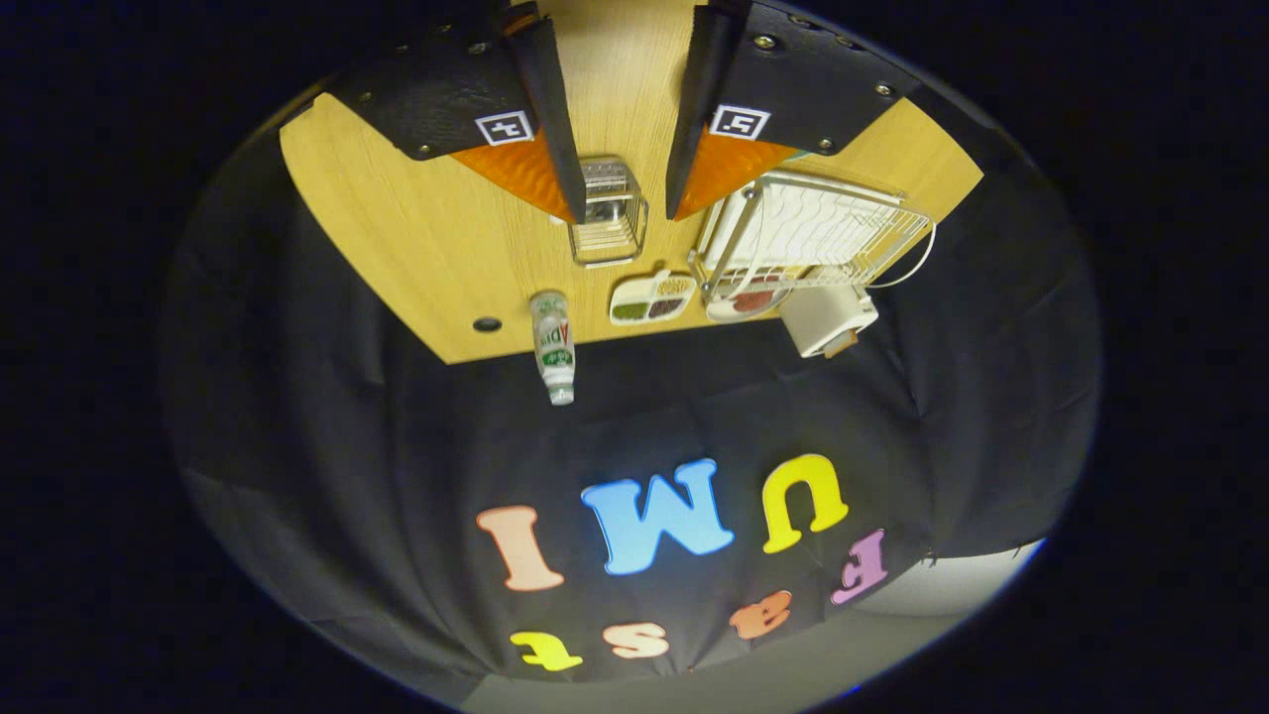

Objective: Take the plate from the dish rack, then take the spoon from the basket and place it into the plate.

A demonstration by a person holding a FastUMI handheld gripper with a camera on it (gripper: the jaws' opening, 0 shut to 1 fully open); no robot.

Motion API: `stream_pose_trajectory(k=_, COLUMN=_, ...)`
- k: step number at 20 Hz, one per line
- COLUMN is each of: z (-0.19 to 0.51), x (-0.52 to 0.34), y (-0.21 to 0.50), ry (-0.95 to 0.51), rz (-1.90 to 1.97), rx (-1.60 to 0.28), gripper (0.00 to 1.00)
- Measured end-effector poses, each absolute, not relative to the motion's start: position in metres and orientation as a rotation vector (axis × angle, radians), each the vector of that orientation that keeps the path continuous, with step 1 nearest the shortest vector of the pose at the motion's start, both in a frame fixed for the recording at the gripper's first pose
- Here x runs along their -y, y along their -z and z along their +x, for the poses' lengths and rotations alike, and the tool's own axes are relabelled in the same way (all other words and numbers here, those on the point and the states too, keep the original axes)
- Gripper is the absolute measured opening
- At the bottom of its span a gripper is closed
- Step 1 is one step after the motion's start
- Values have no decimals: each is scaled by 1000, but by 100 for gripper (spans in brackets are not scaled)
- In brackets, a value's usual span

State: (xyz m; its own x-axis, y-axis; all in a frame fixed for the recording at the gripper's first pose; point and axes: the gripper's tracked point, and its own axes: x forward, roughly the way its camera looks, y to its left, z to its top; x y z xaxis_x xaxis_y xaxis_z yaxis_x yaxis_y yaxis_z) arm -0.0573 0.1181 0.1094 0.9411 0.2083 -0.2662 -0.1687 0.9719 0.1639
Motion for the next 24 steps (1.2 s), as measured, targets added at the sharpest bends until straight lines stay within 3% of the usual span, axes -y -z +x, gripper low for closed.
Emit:
stream_pose_trajectory(k=4, z=-41, x=-101, y=-154, ry=-171, rz=39, rx=-69, gripper=50)
stream_pose_trajectory(k=10, z=-21, x=-93, y=-156, ry=-132, rz=-5, rx=54, gripper=50)
stream_pose_trajectory(k=24, z=35, x=-95, y=-52, ry=-134, rz=55, rx=-12, gripper=50)
